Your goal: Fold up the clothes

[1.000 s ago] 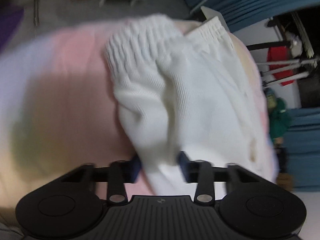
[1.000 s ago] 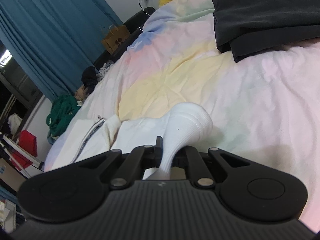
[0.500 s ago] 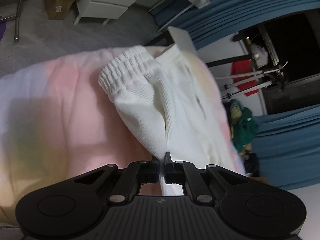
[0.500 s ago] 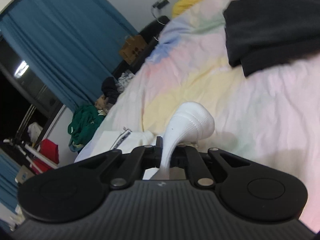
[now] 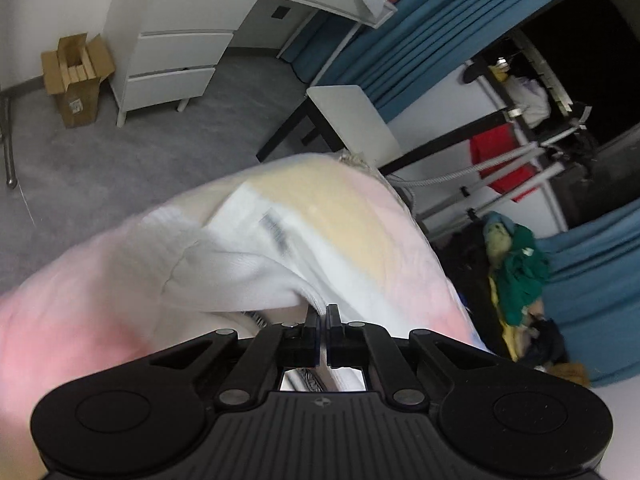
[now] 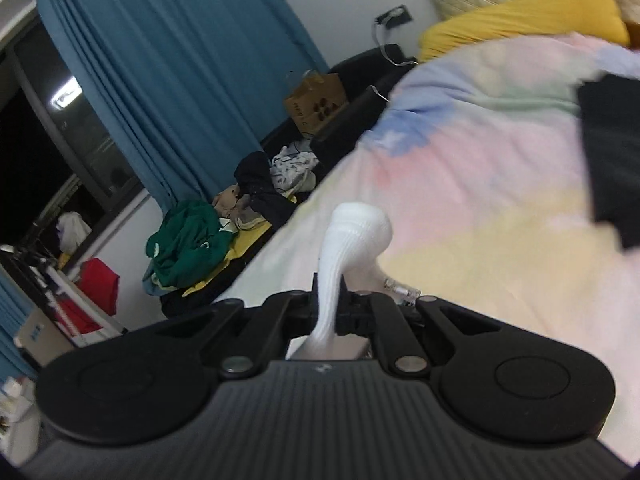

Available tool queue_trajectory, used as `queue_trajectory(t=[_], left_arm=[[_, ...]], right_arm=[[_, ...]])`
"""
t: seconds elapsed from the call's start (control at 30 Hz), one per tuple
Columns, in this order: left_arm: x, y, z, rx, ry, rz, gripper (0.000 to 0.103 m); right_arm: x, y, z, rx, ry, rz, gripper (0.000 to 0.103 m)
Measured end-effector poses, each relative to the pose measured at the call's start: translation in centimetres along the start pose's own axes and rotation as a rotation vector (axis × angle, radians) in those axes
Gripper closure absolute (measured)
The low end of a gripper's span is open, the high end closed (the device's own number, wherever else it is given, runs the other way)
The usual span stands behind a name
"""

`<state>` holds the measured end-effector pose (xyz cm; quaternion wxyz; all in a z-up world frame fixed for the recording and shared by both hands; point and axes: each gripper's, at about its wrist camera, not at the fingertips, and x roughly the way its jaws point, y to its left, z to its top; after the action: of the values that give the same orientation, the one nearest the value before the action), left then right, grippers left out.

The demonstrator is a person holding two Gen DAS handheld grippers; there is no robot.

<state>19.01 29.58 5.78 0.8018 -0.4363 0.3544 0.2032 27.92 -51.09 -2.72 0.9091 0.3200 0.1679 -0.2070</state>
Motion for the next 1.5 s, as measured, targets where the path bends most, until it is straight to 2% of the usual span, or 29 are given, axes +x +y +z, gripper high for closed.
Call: queue_trajectory(t=[0.07, 0.2, 0.27, 0.37, 0.43, 0.53, 0.57, 0.6, 0.63, 0.67, 0.73, 0.77, 0.9, 0.93, 0.97, 1.03, 1.1, 1.17, 1.23, 1.3, 1.4, 1.43, 1.5], left_arm=[[4.9, -3.8, 2.6, -0.002, 0.004, 0.041, 0.101], [16.9, -10.7, 5.7, 0.072, -0.010, 0.157, 0.101], [22.0, -12.4, 6.1, 0.106, -0.003, 0.211, 0.100], [26.9, -13.6, 5.0, 0.211, -0.032, 0.277, 0.100], [29.9, -14.4, 4.2, 0.280, -0.054, 0.318, 0.099], [29.9, -15.1, 2.7, 0.351, -0.128, 0.309, 0.095], [29.2, -14.8, 2.5, 0.353, -0.138, 0.269, 0.087], [28.6, -14.5, 2.2, 0.355, -0.148, 0.229, 0.081], [27.9, -14.1, 2.0, 0.357, -0.156, 0.190, 0.072], [26.8, -13.4, 1.7, 0.360, -0.152, 0.155, 0.066], [24.6, -12.7, 1.0, 0.378, -0.144, 0.121, 0.063], [23.4, -12.3, 0.5, 0.387, -0.139, 0.101, 0.062], [17.7, -8.6, -3.4, 0.390, -0.126, -0.038, 0.042], [16.4, -7.6, -4.5, 0.378, -0.121, -0.079, 0.028], [15.3, -6.0, -5.5, 0.335, -0.112, -0.122, 0.022], [13.2, -3.0, -7.5, 0.247, -0.086, -0.206, 0.020], [12.9, -0.4, -8.4, 0.134, -0.001, -0.255, 0.020], [12.6, 1.3, -9.1, 0.040, 0.098, -0.278, 0.020], [12.5, 2.4, -9.4, -0.014, 0.130, -0.290, 0.020], [13.0, 3.0, -9.3, -0.018, 0.119, -0.273, 0.019], [16.0, 3.8, -8.5, -0.069, 0.132, -0.268, 0.019], [17.3, 4.1, -8.2, -0.098, 0.139, -0.276, 0.021], [19.3, 4.0, -7.5, -0.095, 0.091, -0.258, 0.037]], right_arm=[[4.3, 2.9, 0.1, -0.037, -0.011, -0.030, 0.098], [13.9, 7.1, -2.1, -0.085, 0.020, -0.093, 0.098], [17.9, 8.3, -3.7, -0.140, 0.029, -0.121, 0.098], [23.0, 9.1, -6.1, -0.215, 0.036, -0.170, 0.097], [24.8, 8.6, -7.3, -0.214, 0.048, -0.176, 0.097], [25.4, 7.7, -8.1, -0.187, 0.062, -0.147, 0.095], [25.1, 7.5, -8.1, -0.181, 0.058, -0.134, 0.095], [24.4, 7.0, -7.9, -0.159, 0.060, -0.121, 0.087], [23.6, 6.5, -7.6, -0.132, 0.063, -0.107, 0.074], [22.8, 5.9, -7.4, -0.104, 0.066, -0.093, 0.070], [21.2, 4.9, -6.9, -0.049, 0.073, -0.066, 0.058], [20.0, 4.3, -6.9, -0.026, 0.073, -0.056, 0.055], [14.1, 0.9, -7.7, 0.073, 0.107, -0.015, 0.054], [12.7, -0.1, -8.0, 0.103, 0.120, -0.004, 0.054], [11.3, -1.5, -8.3, 0.150, 0.138, 0.014, 0.054], [9.0, -4.4, -9.2, 0.250, 0.184, 0.040, 0.054], [7.3, -6.7, -10.2, 0.338, 0.239, 0.062, 0.054], [6.1, -8.2, -11.3, 0.407, 0.274, 0.121, 0.054], [5.8, -8.7, -12.3, 0.440, 0.313, 0.151, 0.054], [6.1, -8.9, -12.8, 0.459, 0.346, 0.148, 0.054], [7.2, -9.1, -13.7, 0.497, 0.373, 0.155, 0.054], [7.8, -9.1, -13.9, 0.511, 0.372, 0.164, 0.054], [9.0, -9.0, -14.1, 0.515, 0.315, 0.161, 0.053]])
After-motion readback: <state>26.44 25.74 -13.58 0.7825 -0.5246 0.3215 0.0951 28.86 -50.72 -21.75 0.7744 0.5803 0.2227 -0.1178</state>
